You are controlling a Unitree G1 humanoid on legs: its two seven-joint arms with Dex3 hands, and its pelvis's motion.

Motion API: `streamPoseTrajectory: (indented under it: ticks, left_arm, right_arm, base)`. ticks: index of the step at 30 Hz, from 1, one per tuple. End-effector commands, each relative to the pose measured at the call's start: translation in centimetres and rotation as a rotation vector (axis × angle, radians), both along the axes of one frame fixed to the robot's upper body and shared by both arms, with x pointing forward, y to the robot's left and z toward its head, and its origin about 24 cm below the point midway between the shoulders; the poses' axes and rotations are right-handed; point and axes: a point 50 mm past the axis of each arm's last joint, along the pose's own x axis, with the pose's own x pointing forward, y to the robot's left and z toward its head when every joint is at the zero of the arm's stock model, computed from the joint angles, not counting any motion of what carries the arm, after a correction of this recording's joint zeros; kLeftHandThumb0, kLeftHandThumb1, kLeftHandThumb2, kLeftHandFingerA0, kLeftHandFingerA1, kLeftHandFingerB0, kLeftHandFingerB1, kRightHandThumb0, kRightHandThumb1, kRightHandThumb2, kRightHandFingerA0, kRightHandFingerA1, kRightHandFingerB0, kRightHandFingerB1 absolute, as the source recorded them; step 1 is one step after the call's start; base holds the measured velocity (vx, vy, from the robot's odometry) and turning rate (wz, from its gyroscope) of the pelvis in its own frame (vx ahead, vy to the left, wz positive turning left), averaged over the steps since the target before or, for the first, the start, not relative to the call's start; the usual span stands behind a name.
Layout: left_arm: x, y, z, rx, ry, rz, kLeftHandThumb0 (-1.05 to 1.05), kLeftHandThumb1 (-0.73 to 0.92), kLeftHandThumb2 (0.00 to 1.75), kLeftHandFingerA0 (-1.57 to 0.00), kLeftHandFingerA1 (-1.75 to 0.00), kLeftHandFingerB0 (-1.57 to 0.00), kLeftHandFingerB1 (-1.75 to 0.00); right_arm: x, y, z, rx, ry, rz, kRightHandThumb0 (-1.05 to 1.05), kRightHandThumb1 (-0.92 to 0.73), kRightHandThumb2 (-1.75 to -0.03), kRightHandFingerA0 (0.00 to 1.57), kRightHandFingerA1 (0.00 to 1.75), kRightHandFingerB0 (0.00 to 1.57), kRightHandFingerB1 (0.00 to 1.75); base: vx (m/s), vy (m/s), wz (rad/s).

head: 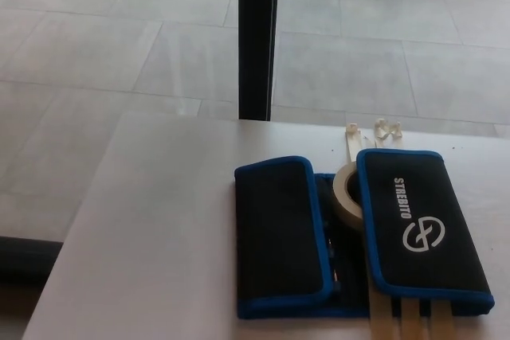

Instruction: The robot uses its right hand to open a black folded toolkit cover kept in the middle of the desk

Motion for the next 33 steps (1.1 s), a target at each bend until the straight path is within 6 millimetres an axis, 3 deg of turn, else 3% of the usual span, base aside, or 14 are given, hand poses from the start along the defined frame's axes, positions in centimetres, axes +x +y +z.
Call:
streamPoseTrajectory:
  ticks: [1, 4, 7, 9, 12, 13, 14, 17, 20, 21, 23, 26, 29, 33]
  left_arm:
    - [-0.5, 1.6, 1.1, 0.042, -0.084, 0.163, -0.47, 0.47, 0.53, -0.82, -0.81, -0.75, -0.53]
    - [-0.7, 1.6, 1.0, 0.040, -0.087, 0.168, -0.48, 0.46, 0.54, -0.83, -0.80, -0.73, -0.53]
    - [-0.9, 1.6, 1.0, 0.041, -0.087, 0.165, -0.48, 0.46, 0.54, -0.74, -0.72, -0.70, -0.53]
    - [-0.9, 1.6, 1.0, 0.041, -0.088, 0.177, -0.50, 0.46, 0.54, -0.84, -0.82, -0.74, -0.53]
    - [-0.8, 1.6, 1.1, 0.039, -0.091, 0.181, -0.50, 0.46, 0.54, -0.84, -0.82, -0.74, -0.53]
    - [-0.8, 1.6, 1.1, 0.044, -0.089, 0.181, -0.49, 0.46, 0.54, -0.91, -0.83, -0.75, -0.54]
    - [-0.8, 1.7, 1.1, 0.047, -0.076, 0.174, -0.49, 0.46, 0.54, -0.96, -0.84, -0.71, -0.52]
    - [-0.8, 1.7, 1.1, 0.049, -0.077, 0.166, -0.49, 0.46, 0.54, -0.84, -0.77, -0.71, -0.52]
    - [-0.8, 1.7, 1.1, 0.033, -0.102, 0.183, -0.50, 0.45, 0.54, -0.84, -0.81, -0.71, -0.53]
    - [-0.8, 1.7, 1.1, 0.039, -0.096, 0.177, -0.52, 0.45, 0.54, -0.83, -0.81, -0.72, -0.53]
    - [-0.8, 1.8, 1.2, 0.048, -0.083, 0.175, -0.49, 0.46, 0.54, -0.80, -0.77, -0.72, -0.52]
    - [-0.8, 1.7, 1.2, 0.047, -0.094, 0.171, -0.50, 0.46, 0.53, -0.81, -0.81, -0.76, -0.54]
    - [-0.8, 1.7, 1.1, 0.035, -0.096, 0.178, -0.51, 0.45, 0.54, -0.83, -0.80, -0.75, -0.53]
    - [-0.8, 1.7, 1.1, 0.045, -0.082, 0.175, -0.49, 0.46, 0.54, -0.83, -0.80, -0.72, -0.52]
  right_arm:
    - [-1.1, -2.5, 2.5, 0.032, -0.306, -0.402, -0.41, -0.56, -0.59, 0.84, 1.38, 0.50, 0.54]
    - [-1.6, -3.5, 3.1, 0.042, -0.322, -0.532, -0.37, -0.60, -0.58, 0.66, 1.23, 0.67, 0.77]
    - [-2.7, -5.4, 4.0, 0.162, -0.457, -0.814, -0.25, -0.60, -0.69, 0.92, 1.70, 0.76, 1.02]
    - [-3.1, -6.5, 5.0, 0.182, -0.479, -0.877, -0.46, -0.46, -0.95, 1.36, 1.45, 0.79, 1.03]
    - [-2.7, -6.8, 5.9, 0.189, -0.533, -0.925, -0.46, -0.46, -0.95, 1.36, 1.45, 0.79, 1.03]
    - [-2.5, -7.2, 6.3, 0.194, -0.598, -0.952, -0.38, -0.62, -0.65, 1.04, 1.75, 0.68, 1.02]
    - [-1.6, -8.0, 7.5, 0.189, -0.641, -0.935, -0.42, -0.44, -0.93, 1.30, 1.41, 0.76, 0.90]
    - [-0.1, -8.8, 9.8, 0.168, -0.741, -0.878, -0.45, -0.57, -0.57, 1.08, 1.72, 0.78, 0.79]
    - [2.9, -9.1, 13.5, 0.134, -0.910, -0.729, -0.41, -0.45, -0.92, 1.28, 1.36, 0.69, 0.81]
    - [3.5, -9.0, 14.0, 0.128, -0.951, -0.684, -0.42, -0.59, -0.60, 0.74, 1.37, 0.53, 0.60]
    - [6.1, -7.7, 16.4, 0.053, -0.997, -0.529, -0.48, -0.54, -0.56, 0.69, 0.88, 0.43, 0.44]
    - [8.8, -5.1, 18.4, -0.011, -0.992, -0.292, -0.61, -0.41, -0.82, 0.95, 1.17, 0.41, 0.52]
    - [10.8, -2.4, 19.7, -0.119, -0.907, -0.100, -0.56, -0.55, -0.57, 0.92, 1.15, 0.48, 0.39]
    - [13.5, 2.4, 19.8, -0.162, -0.891, 0.191, -0.55, -0.51, -0.56, 0.72, 0.61, 0.57, 0.40]
  base:
    - [0.00, 0.000, 0.00]
    - [0.00, 0.000, 0.00]
    - [0.00, 0.000, 0.00]
    - [0.00, 0.000, 0.00]
    - [0.00, 0.000, 0.00]
    - [0.00, 0.000, 0.00]
    - [0.00, 0.000, 0.00]
    - [0.00, 0.000, 0.00]
    - [0.00, 0.000, 0.00]
    - [0.00, 0.000, 0.00]
    - [0.00, 0.000, 0.00]
    - [0.00, 0.000, 0.02]
    - [0.00, 0.000, 0.08]
    - [0.00, 0.000, 0.00]
